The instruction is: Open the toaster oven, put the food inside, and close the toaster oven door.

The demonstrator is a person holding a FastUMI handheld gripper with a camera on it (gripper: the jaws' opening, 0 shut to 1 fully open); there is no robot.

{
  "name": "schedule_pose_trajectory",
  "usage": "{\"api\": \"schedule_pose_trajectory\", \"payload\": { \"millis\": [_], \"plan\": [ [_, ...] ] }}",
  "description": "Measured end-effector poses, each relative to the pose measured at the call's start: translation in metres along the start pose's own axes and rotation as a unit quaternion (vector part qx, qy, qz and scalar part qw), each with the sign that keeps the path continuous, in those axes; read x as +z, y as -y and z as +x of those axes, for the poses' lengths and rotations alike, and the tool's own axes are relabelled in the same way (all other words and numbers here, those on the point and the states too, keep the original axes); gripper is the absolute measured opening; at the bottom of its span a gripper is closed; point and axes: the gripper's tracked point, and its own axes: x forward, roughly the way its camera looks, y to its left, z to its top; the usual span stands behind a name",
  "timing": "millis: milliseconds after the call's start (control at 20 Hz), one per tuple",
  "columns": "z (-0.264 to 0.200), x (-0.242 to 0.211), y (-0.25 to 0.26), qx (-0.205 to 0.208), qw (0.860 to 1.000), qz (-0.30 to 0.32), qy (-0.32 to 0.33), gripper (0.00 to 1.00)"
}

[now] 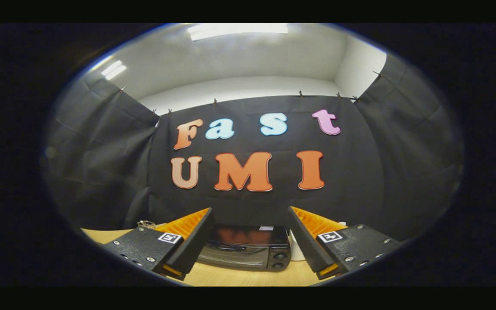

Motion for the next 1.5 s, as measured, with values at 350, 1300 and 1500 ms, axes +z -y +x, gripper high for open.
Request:
{"api": "schedule_pose_trajectory", "payload": {
  "millis": [350,1300,1500],
  "plan": [
    [0.017,-0.026,-0.008,0.002,1.0,-0.001,-0.024,0.99],
    [0.082,-0.171,-0.033,-0.011,0.987,0.041,-0.157,0.99],
    [0.098,-0.184,-0.046,-0.011,0.987,0.03,-0.159,0.99]
  ]
}}
